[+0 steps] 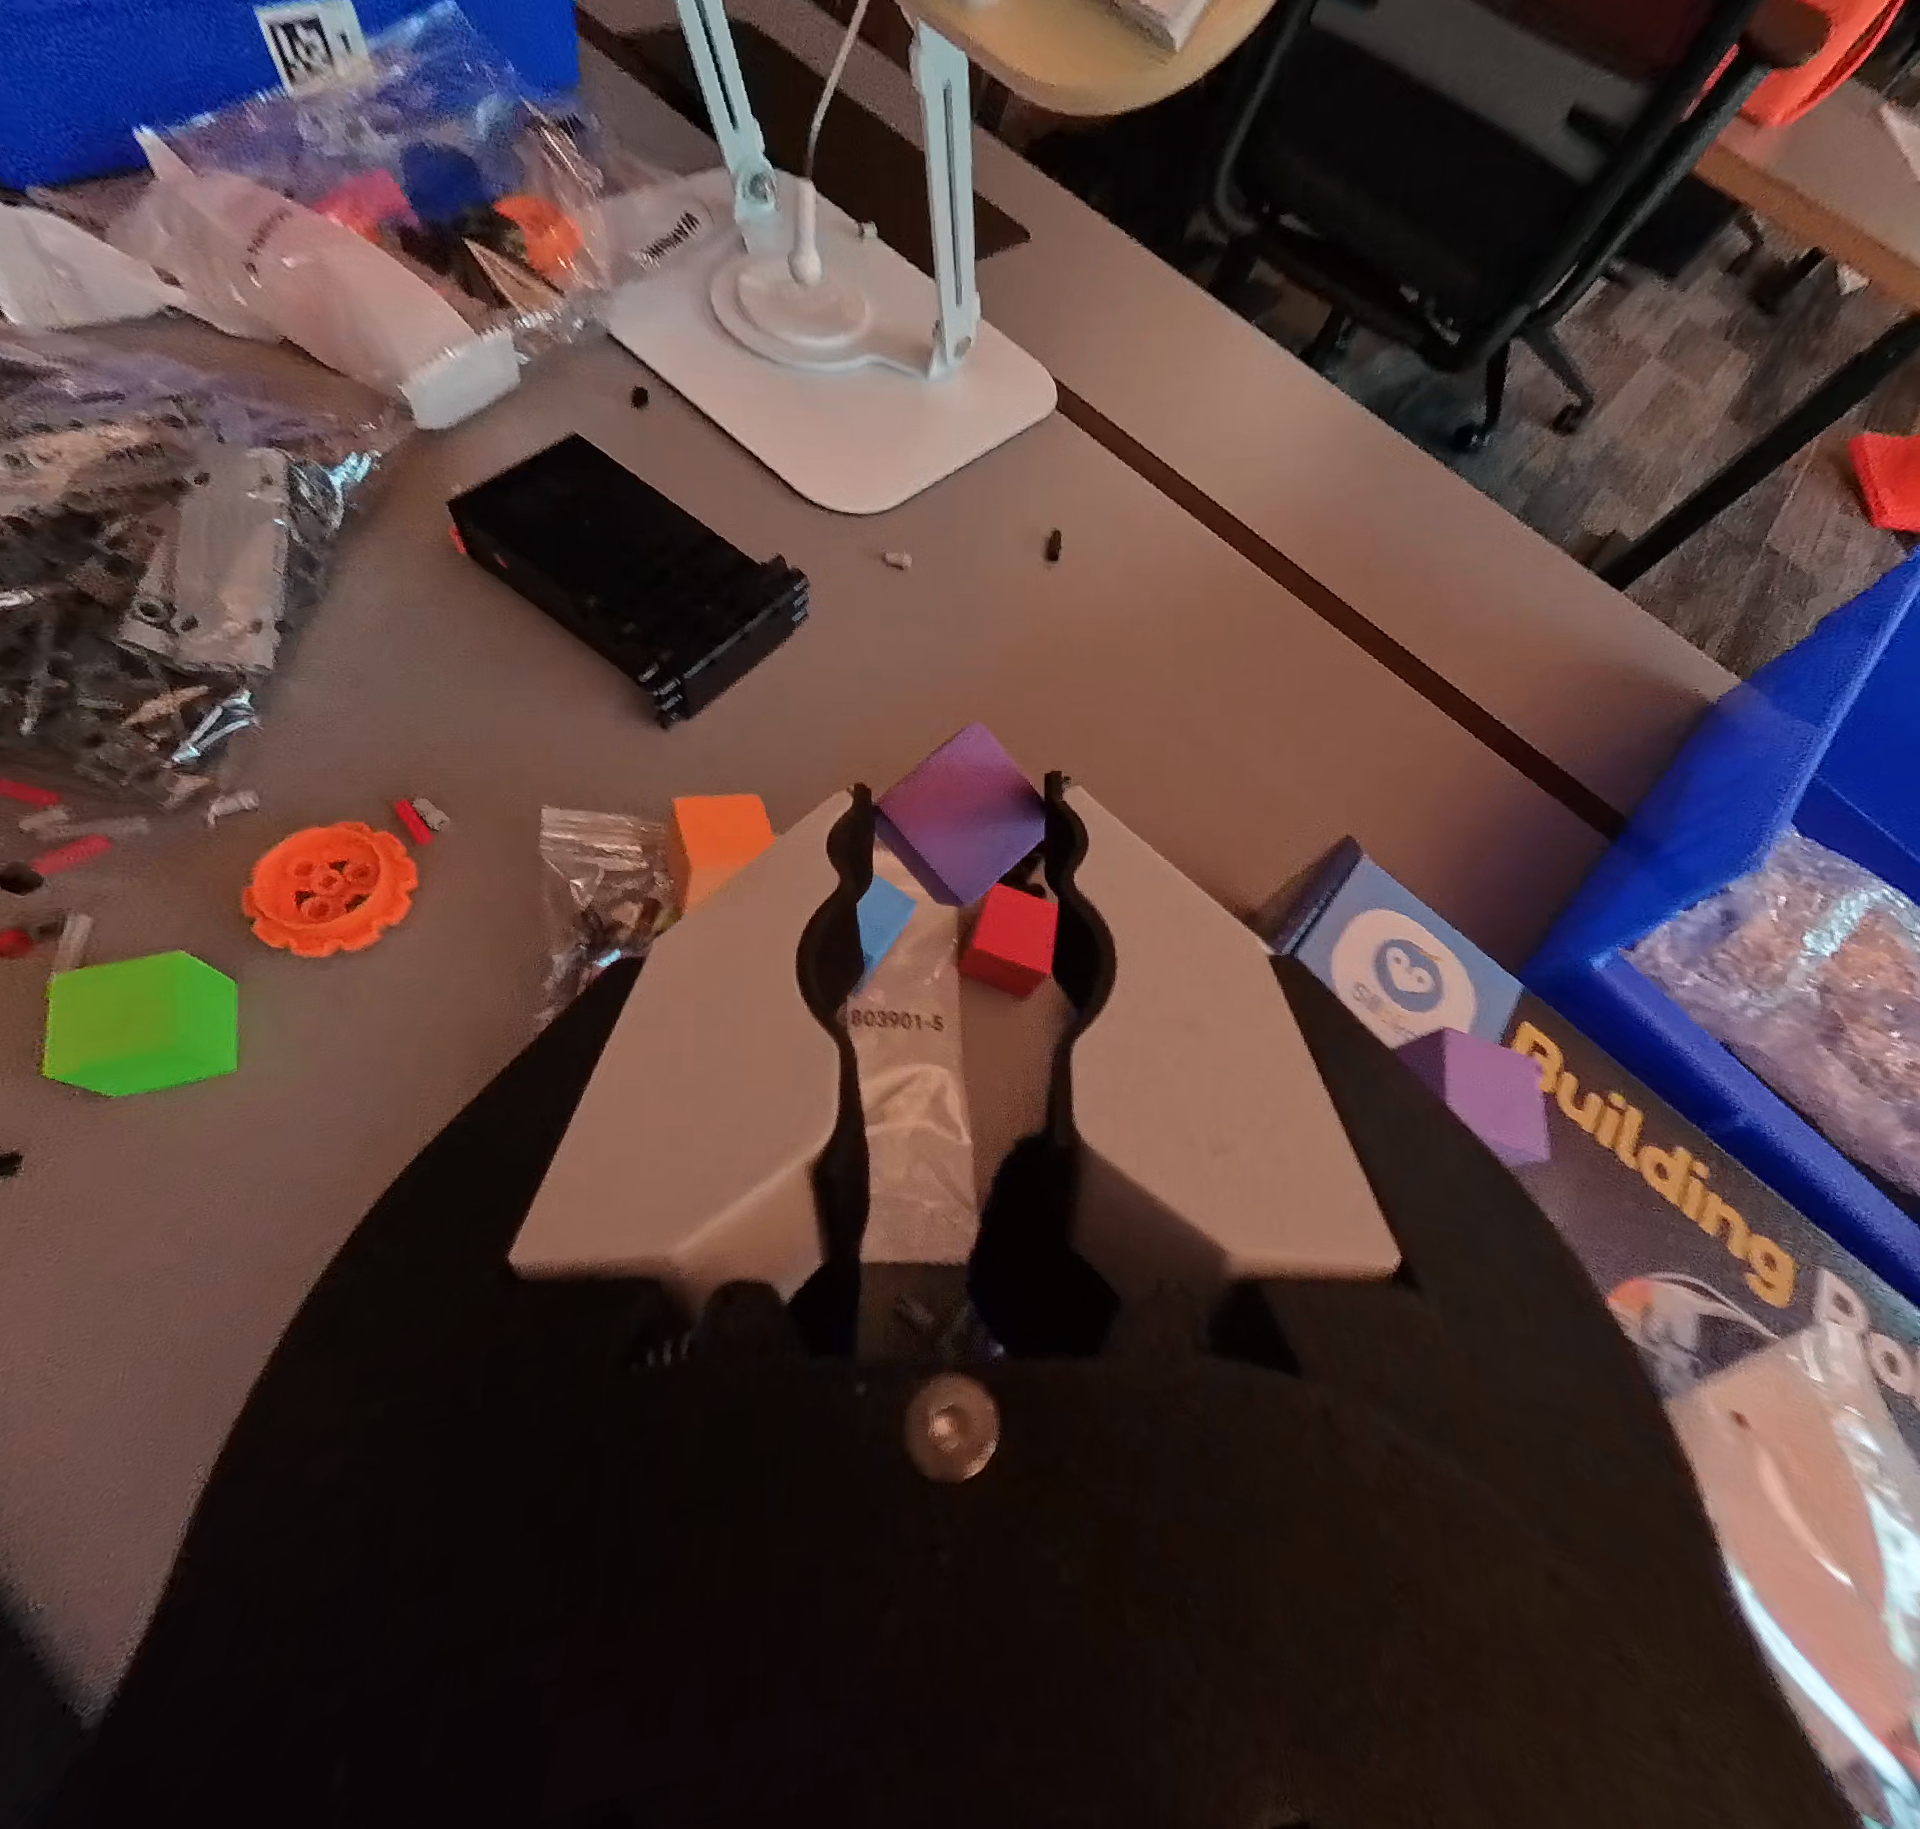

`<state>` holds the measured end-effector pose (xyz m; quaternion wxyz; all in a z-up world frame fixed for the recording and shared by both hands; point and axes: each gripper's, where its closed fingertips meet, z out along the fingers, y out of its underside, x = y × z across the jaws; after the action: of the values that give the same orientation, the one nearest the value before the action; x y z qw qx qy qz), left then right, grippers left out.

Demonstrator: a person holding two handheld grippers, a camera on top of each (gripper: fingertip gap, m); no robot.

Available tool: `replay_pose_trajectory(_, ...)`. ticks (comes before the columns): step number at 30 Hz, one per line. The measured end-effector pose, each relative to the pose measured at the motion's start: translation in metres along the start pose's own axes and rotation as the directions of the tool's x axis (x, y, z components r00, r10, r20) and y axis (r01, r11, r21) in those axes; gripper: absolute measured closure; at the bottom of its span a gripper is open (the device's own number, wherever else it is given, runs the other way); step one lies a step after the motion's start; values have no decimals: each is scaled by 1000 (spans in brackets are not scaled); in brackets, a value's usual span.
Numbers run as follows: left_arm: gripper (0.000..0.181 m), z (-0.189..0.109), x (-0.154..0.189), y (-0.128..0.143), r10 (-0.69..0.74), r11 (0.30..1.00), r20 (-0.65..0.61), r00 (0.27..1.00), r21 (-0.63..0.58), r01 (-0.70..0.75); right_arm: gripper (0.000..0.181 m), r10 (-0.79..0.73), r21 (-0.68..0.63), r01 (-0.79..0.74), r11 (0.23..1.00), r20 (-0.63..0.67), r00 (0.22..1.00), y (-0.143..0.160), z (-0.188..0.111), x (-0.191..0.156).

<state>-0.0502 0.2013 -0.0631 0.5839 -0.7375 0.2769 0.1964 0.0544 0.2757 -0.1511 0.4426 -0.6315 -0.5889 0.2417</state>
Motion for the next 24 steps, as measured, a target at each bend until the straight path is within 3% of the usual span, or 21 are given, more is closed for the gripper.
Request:
replay_pose_trajectory(4, 153, -54, -65, 48, 113, 978, 65, 991, -183, -99, 150, -15, 39, 15, 999, -17, 1000, 5, 8, -9)
replay_pose_trajectory(8, 152, -128, -138, 137, 72, 910, 108, 992, -414, -21, 150, -37, 49, 40, 998, -47, 998, 10, 7, -3)
replay_pose_trajectory(13, 150, -206, -174, 242, -28, 807, 151, 988, -580, 111, 149, -9, 64, 13, 998, -75, 997, 14, 1, 9)
replay_pose_trajectory(18, 146, -221, -149, 317, -127, 731, 76, 989, -666, 146, 149, -22, 51, 27, 998, -106, 994, 19, 1, 14)
replay_pose_trajectory(21, 147, -221, -110, 320, -207, 734, -54, 977, -669, 119, 149, -32, 44, 37, 998, -112, 993, 21, 3, 13)
replay_pose_trajectory(24, 149, -227, -52, 288, -360, 768, -227, 905, -623, 150, 149, -44, 39, 50, 998, -122, 992, 22, 3, 14)
